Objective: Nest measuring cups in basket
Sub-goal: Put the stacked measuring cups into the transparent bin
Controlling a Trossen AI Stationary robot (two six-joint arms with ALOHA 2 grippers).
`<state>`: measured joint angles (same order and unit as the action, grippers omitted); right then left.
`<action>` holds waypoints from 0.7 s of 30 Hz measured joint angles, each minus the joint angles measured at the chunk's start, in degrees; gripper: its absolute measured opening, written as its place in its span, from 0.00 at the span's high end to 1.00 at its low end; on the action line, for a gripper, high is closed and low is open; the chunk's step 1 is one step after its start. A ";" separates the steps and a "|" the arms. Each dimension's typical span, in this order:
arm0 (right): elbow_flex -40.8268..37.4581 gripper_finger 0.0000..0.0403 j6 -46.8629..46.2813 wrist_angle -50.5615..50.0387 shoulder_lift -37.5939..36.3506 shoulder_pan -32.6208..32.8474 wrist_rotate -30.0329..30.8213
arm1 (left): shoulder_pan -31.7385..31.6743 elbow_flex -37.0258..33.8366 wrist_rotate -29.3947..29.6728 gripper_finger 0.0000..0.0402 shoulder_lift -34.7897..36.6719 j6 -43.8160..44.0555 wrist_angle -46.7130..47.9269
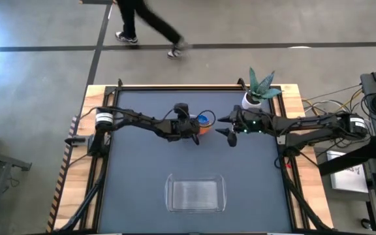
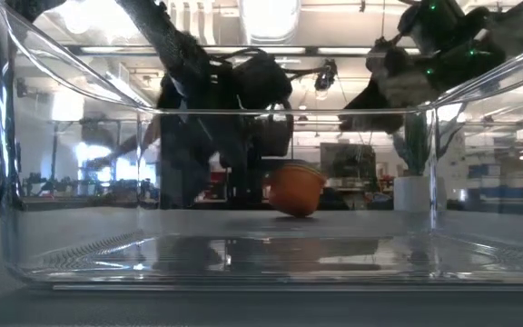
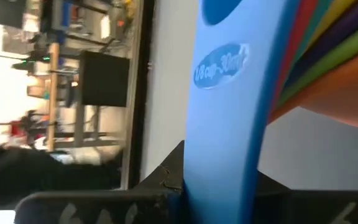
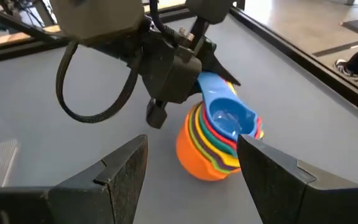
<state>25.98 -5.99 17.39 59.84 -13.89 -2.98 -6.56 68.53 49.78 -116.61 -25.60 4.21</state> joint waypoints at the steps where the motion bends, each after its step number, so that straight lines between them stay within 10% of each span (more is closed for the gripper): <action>1: -0.02 0.41 0.03 -0.07 0.20 0.00 0.00 | 0.05 0.02 0.90 0.94 -0.45 0.04 -0.54; 21: -0.66 0.41 -0.78 -0.29 0.61 0.00 0.11 | 4.32 0.12 -2.54 0.68 -0.06 2.76 8.74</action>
<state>25.32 -6.77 17.10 60.45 -13.89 -2.87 -2.24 68.65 47.25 -116.66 -22.84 12.94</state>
